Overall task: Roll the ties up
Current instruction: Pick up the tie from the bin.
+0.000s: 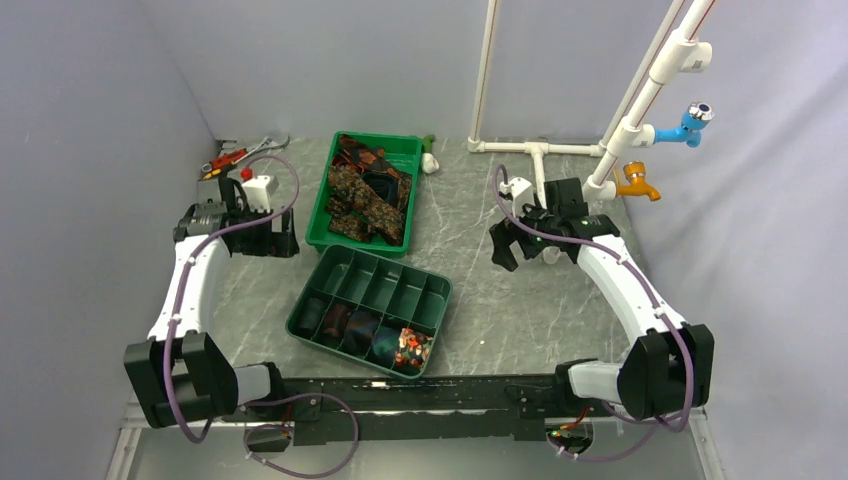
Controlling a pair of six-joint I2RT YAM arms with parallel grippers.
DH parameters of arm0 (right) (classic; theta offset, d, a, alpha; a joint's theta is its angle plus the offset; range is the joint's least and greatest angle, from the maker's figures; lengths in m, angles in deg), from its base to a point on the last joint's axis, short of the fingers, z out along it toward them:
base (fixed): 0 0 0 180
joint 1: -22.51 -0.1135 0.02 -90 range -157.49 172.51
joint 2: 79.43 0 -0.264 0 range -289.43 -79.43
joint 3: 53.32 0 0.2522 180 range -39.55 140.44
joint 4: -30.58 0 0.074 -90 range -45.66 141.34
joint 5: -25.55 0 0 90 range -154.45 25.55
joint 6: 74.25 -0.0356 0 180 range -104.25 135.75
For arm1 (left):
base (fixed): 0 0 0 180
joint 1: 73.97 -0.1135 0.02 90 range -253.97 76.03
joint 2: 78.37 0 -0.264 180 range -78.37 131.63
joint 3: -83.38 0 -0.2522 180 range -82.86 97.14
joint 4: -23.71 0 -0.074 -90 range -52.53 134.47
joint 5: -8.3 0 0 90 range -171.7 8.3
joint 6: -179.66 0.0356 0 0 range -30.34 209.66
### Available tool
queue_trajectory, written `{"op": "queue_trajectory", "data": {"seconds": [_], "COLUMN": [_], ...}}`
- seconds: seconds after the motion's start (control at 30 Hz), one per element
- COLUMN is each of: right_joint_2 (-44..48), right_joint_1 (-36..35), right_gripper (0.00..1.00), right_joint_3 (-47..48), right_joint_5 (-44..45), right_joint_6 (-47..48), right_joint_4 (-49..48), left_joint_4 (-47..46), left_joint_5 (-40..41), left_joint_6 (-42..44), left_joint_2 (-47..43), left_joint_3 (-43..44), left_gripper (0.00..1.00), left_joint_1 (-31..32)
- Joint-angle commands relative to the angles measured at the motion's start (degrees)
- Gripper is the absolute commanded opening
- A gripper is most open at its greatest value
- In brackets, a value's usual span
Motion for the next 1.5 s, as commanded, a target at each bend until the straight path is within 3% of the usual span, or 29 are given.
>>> {"op": "queue_trajectory", "data": {"seconds": [0.0, 0.1, 0.23, 0.37, 0.47, 0.57, 0.63, 0.7, 0.77, 1.03, 1.1, 1.23, 1.3, 1.4, 1.47], "right_joint_2": [-0.7, -0.9, -1.1, -1.4, -2.1, -3.0, -3.4, -3.7, -4.1, -5.4, -5.7, -6.1, -6.5, -6.6, -6.6], "right_joint_1": [-0.3, -0.3, -0.3, -0.3, -0.3, -0.2, -0.2, -0.2, -0.1, 0.0, -0.1, -0.1, -0.1, -0.1, -0.1], "right_gripper": [1.00, 1.00, 1.00, 1.00, 1.00, 1.00, 1.00, 1.00, 1.00, 1.00, 1.00, 1.00, 1.00, 1.00, 1.00], "right_joint_3": [4.5, 5.4, 5.9, 6.5, 7.1, 8.3, 9.1, 9.7, 9.9, 11.1, 11.3, 11.8, 12.1, 12.7, 12.9], "right_joint_5": [-0.7, -0.1, 1.0, 1.7, 2.4, 3.3, 4.0, 4.6, 5.2, 5.8, 5.4, 5.0, 4.7, 4.3, 4.0], "right_joint_6": [0.6, 0.9, 1.4, 1.0, 0.9, 1.5, 1.8, 2.0, 2.1, 2.7, 2.6, 2.4, 2.3, 2.2, 2.1], "right_joint_4": [-0.5, 0.2, 0.9, 1.1, 1.1, 1.5, 1.7, 1.5, 1.2, 1.0, 0.8, 0.5, 0.5, 0.6, 0.4], "left_joint_4": [-1.8, -1.7, -3.0, -1.9, -2.8, 3.0, 8.0, 11.2, 8.7, 5.3, 4.9, 4.0, 3.6, 4.2, 4.7], "left_joint_5": [-2.0, -7.3, -6.0, -5.2, -3.1, -4.4, -4.1, -7.0, -9.5, -11.2, -11.4, -11.7, -12.4, -13.1, -14.2], "left_joint_6": [6.2, 15.1, 20.7, 19.1, 16.8, 17.5, 17.8, 18.8, 16.5, 11.1, 10.4, 9.5, 9.1, 8.2, 8.5], "left_joint_2": [3.9, 7.9, 16.0, 26.3, 34.9, 45.1, 50.5, 52.8, 51.9, 53.4, 54.2, 54.1, 52.4, 48.4, 44.9], "left_joint_3": [7.5, 12.7, 20.6, 33.3, 43.3, 55.0, 60.9, 61.8, 57.2, 48.1, 47.8, 49.3, 50.5, 52.2, 52.2], "left_gripper": [0.99, 0.99, 0.99, 0.99, 0.94, 0.88, 0.91, 0.96, 0.99, 0.97, 0.88, 0.42, 0.26, 0.05, 0.00], "left_joint_1": [0.4, 1.8, 6.8, 12.3, 14.7, 16.3, 17.9, 19.1, 19.8, 22.3, 22.3, 22.3, 22.3, 22.3, 22.0]}}
